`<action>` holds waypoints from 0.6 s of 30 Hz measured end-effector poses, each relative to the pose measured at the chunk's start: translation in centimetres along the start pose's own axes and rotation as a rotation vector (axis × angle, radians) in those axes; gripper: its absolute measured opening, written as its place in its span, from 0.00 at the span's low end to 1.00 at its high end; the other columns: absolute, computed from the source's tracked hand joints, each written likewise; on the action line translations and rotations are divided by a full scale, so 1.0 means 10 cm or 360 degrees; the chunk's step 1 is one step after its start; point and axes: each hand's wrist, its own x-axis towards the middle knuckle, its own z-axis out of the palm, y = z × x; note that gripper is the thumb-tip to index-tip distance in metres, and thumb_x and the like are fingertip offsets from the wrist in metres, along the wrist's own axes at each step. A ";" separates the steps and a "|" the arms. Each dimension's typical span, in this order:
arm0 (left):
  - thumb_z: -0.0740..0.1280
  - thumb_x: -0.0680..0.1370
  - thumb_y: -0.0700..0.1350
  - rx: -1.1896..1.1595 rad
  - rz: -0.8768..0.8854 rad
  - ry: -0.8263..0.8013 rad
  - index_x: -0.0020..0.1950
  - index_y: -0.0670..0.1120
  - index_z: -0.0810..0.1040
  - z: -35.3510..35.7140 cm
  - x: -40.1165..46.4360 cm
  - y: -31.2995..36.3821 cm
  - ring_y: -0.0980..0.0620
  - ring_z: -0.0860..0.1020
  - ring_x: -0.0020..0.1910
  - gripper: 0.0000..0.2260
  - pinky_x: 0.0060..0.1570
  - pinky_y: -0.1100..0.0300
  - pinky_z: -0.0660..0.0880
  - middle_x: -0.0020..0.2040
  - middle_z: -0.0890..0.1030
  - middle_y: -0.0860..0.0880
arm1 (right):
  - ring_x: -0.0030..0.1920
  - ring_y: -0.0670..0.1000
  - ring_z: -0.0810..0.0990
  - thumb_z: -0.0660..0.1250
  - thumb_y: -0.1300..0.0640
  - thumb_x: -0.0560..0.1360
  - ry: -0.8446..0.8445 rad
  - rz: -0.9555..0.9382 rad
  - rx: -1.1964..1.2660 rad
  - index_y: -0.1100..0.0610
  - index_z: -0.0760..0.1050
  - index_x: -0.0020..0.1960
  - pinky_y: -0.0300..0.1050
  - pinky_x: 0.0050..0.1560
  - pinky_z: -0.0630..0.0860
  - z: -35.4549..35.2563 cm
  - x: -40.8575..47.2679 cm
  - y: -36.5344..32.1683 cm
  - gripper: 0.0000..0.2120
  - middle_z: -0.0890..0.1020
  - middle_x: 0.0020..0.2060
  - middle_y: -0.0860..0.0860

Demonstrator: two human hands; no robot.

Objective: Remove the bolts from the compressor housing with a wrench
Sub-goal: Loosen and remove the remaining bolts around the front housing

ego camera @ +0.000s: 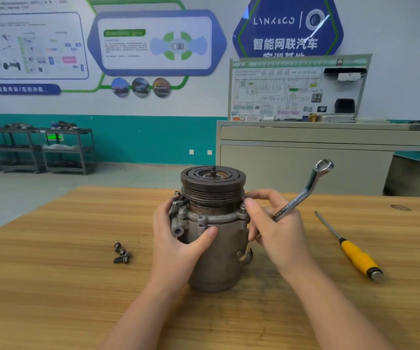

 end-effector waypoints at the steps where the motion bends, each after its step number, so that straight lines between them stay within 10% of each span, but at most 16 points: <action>1: 0.74 0.59 0.63 0.0001 0.0006 -0.0001 0.71 0.50 0.64 0.00 0.00 0.00 0.55 0.70 0.67 0.43 0.68 0.49 0.68 0.67 0.70 0.51 | 0.23 0.43 0.74 0.68 0.49 0.73 0.0013 -0.0025 -0.0048 0.47 0.76 0.44 0.33 0.27 0.69 0.00 0.00 0.01 0.03 0.77 0.22 0.49; 9: 0.70 0.66 0.60 0.0362 0.0570 0.0421 0.63 0.60 0.68 0.04 -0.07 0.12 0.47 0.59 0.74 0.27 0.72 0.57 0.57 0.72 0.60 0.45 | 0.22 0.43 0.73 0.69 0.57 0.76 0.0118 -0.0139 -0.0077 0.49 0.79 0.38 0.34 0.27 0.70 -0.04 0.02 -0.06 0.08 0.76 0.21 0.47; 14: 0.66 0.72 0.55 0.0409 0.0721 0.0321 0.56 0.58 0.74 0.14 -0.13 0.17 0.47 0.60 0.73 0.13 0.70 0.40 0.60 0.70 0.62 0.49 | 0.22 0.43 0.74 0.71 0.44 0.67 0.0138 -0.0153 -0.0052 0.50 0.77 0.41 0.33 0.26 0.70 -0.11 0.04 -0.13 0.10 0.77 0.21 0.49; 18: 0.64 0.74 0.53 0.0426 0.0716 0.0302 0.56 0.57 0.74 0.12 -0.13 0.17 0.49 0.61 0.73 0.11 0.69 0.43 0.60 0.70 0.63 0.49 | 0.21 0.44 0.75 0.77 0.54 0.68 0.0077 -0.0112 -0.0251 0.51 0.77 0.37 0.33 0.26 0.70 -0.05 0.04 -0.09 0.09 0.74 0.19 0.46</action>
